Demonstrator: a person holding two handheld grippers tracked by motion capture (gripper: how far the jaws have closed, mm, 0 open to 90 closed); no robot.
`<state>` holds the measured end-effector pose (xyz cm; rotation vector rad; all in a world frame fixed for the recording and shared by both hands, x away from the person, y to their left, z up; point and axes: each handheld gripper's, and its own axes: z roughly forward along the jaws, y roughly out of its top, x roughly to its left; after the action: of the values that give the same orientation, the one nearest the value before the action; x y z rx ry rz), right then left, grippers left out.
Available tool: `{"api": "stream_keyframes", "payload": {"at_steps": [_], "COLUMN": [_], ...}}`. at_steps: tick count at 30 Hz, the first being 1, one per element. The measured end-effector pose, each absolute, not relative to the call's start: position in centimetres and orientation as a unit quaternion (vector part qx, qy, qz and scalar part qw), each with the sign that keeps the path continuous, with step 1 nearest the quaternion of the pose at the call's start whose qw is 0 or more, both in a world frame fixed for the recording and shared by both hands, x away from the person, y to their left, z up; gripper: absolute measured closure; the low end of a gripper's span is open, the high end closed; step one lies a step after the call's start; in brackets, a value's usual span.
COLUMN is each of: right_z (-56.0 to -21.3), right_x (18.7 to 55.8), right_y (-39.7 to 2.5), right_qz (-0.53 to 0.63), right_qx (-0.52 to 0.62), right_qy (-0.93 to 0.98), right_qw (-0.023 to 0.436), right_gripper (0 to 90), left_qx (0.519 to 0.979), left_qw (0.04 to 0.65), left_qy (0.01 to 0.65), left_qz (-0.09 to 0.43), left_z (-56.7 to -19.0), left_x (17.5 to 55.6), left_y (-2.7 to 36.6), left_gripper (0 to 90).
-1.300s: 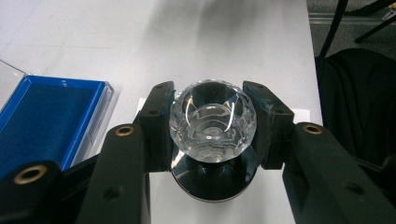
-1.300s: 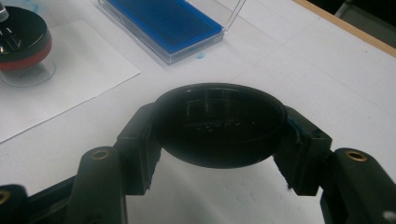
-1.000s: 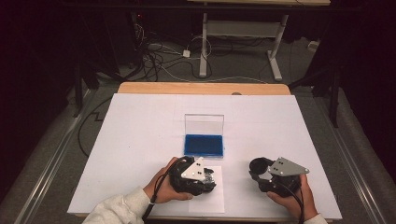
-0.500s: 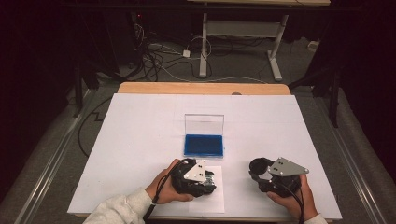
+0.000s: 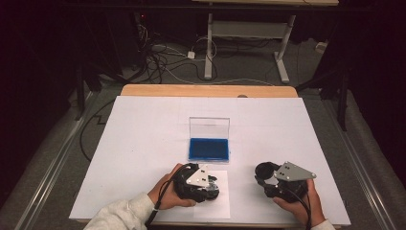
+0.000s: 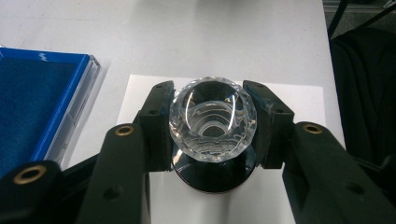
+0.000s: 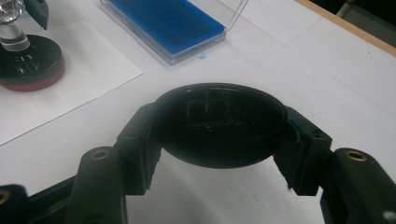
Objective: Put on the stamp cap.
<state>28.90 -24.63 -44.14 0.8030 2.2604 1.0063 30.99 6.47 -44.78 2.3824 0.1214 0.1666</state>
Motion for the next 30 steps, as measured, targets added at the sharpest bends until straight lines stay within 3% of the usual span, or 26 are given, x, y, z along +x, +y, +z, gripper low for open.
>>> {"api": "stream_keyframes", "payload": {"at_steps": [30], "right_z": [-44.15], "right_x": [28.87], "right_y": [-24.59], "right_qz": [0.373], "right_qx": [0.298], "right_qy": [0.838], "right_qw": [0.266], "right_gripper": [38.6], "left_qx": [0.928], "left_qw": [0.366], "left_qy": [0.053], "left_qz": [0.056], "left_z": [-44.83], "left_x": [31.17], "left_y": [6.49], "left_gripper": [54.6]}}
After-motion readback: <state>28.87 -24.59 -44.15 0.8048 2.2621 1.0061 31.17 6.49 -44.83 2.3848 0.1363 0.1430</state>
